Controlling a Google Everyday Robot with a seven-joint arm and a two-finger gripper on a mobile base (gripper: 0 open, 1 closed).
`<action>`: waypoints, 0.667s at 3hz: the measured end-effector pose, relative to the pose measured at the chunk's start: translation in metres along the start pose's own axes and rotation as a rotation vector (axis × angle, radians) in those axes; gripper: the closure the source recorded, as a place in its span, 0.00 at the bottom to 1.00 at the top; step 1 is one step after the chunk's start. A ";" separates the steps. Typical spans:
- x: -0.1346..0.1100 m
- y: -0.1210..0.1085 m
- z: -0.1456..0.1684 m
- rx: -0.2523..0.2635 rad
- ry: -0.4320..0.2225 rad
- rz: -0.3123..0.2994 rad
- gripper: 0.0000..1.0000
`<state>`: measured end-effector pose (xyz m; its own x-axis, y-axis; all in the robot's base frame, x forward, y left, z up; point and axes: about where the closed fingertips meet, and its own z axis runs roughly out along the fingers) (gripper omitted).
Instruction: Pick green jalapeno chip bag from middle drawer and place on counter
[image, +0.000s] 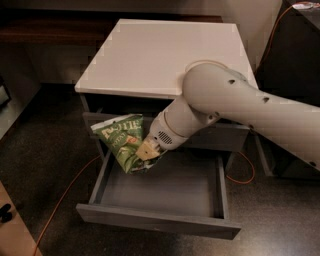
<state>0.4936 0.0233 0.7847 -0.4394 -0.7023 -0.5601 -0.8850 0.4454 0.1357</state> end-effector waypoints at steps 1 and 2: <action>-0.026 -0.006 -0.030 0.008 -0.038 -0.054 1.00; -0.055 -0.017 -0.060 0.038 -0.067 -0.092 1.00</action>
Offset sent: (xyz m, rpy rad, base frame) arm 0.0501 -0.0070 0.1139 0.0287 -0.1556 0.0531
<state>0.5235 0.0212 0.8624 -0.3444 -0.7028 -0.6225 -0.9139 0.4028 0.0510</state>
